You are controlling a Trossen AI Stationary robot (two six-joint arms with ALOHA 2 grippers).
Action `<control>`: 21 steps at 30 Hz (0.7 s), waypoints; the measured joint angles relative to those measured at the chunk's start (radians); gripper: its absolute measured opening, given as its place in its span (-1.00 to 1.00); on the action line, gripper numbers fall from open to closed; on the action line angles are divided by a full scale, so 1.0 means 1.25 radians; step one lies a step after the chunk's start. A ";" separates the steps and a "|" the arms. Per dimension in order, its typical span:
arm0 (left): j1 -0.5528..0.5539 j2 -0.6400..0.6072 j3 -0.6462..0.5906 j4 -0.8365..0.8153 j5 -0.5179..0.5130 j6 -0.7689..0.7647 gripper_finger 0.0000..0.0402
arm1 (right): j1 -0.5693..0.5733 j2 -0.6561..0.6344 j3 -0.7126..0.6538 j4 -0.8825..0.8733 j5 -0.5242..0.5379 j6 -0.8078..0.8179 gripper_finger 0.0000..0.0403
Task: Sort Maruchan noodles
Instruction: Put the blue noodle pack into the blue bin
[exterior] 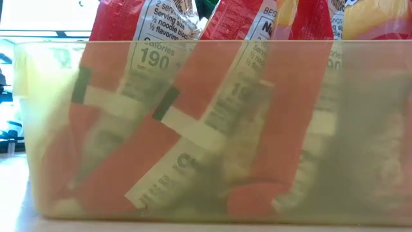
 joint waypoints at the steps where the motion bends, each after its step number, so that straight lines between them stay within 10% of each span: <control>1: -0.002 0.000 0.000 0.010 0.000 0.000 -0.61 | 0.007 -0.003 0.000 -0.009 0.002 -0.015 -0.21; 11: -0.023 0.000 0.000 0.042 0.030 0.003 -0.41 | 0.131 -0.003 -0.024 -0.040 0.116 -0.103 -0.28; 21: -0.024 -0.002 0.002 0.014 -0.040 -0.015 0.20 | 0.141 -0.003 -0.024 -0.041 0.090 -0.010 -0.28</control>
